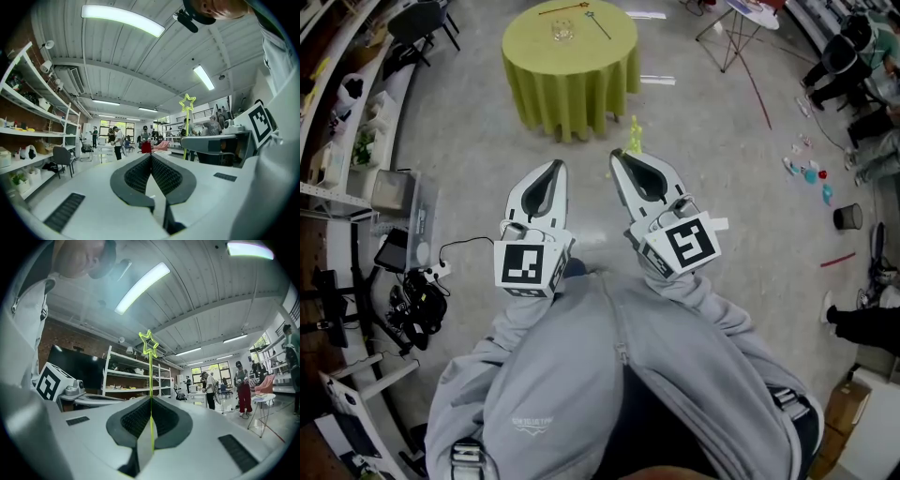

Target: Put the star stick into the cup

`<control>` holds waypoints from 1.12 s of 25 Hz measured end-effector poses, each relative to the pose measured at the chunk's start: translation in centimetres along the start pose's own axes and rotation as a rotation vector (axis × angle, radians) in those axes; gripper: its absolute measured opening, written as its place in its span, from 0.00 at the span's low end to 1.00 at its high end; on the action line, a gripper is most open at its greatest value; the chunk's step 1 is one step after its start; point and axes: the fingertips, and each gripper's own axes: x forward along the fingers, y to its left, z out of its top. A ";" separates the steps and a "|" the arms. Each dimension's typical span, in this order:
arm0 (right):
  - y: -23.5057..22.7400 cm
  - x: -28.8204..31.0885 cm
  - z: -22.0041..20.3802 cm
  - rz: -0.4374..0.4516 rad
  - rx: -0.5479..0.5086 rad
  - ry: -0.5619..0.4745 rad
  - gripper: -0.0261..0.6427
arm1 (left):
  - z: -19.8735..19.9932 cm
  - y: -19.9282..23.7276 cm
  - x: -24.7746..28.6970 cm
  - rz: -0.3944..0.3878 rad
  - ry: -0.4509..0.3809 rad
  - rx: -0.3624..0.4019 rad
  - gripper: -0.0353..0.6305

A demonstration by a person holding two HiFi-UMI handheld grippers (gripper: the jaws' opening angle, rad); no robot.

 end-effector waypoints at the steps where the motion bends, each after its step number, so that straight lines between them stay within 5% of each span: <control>1: -0.2 0.1 -0.1 0.004 0.003 0.000 0.09 | -0.1 0.1 0.1 0.003 0.002 0.000 0.08; 9: -2.3 4.8 -2.0 0.008 0.027 0.009 0.09 | -1.6 4.6 3.9 0.010 0.006 -0.028 0.08; 28: -10.4 29.0 -4.4 -0.050 0.001 0.066 0.09 | -3.1 23.7 20.8 -0.079 0.012 -0.069 0.08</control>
